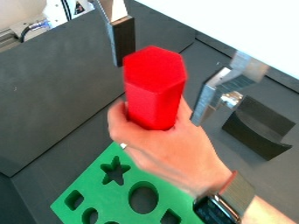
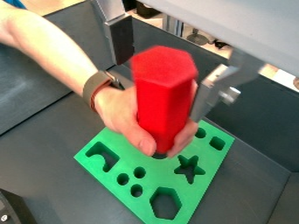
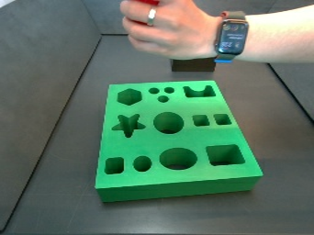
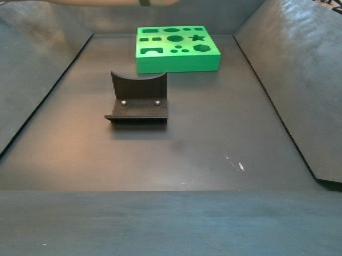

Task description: Insert the hexagon object.

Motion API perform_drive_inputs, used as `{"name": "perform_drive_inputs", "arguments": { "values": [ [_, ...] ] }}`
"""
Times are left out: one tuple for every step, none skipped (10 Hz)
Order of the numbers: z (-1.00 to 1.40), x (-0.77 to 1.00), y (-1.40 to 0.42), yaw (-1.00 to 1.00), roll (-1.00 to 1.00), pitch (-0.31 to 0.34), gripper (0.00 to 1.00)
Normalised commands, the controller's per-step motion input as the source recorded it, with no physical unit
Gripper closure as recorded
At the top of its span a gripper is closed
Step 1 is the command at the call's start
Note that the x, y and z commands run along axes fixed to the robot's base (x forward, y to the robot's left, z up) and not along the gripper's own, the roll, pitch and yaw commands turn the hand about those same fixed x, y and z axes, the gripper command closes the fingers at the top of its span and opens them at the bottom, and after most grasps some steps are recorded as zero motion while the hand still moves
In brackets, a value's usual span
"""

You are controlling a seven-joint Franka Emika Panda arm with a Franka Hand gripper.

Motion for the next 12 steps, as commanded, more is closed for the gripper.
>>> {"name": "perform_drive_inputs", "arguments": {
  "values": [
    [0.00,0.00,0.00,0.00,0.00,0.000,1.00],
    [0.00,0.00,-0.01,0.00,0.01,0.000,1.00],
    [0.00,-0.37,0.00,-0.13,0.08,-0.071,1.00],
    [-0.42,-0.72,0.09,-0.52,0.11,-0.049,1.00],
    [-0.73,-0.04,0.15,-0.78,0.06,0.134,1.00],
    [-0.69,-0.03,0.06,-0.97,0.00,0.127,1.00],
    [-0.74,-0.02,0.04,-0.98,-0.02,0.127,1.00],
    [-0.76,0.00,0.02,-0.96,-0.01,0.100,1.00],
    [-0.88,0.02,0.53,-0.49,0.00,0.113,1.00],
    [-0.86,0.23,0.81,-0.11,0.04,0.093,1.00],
    [-0.85,0.24,0.93,0.00,0.06,0.044,1.00],
    [-0.88,0.05,0.87,-0.01,-0.02,0.000,1.00]
  ]
}}
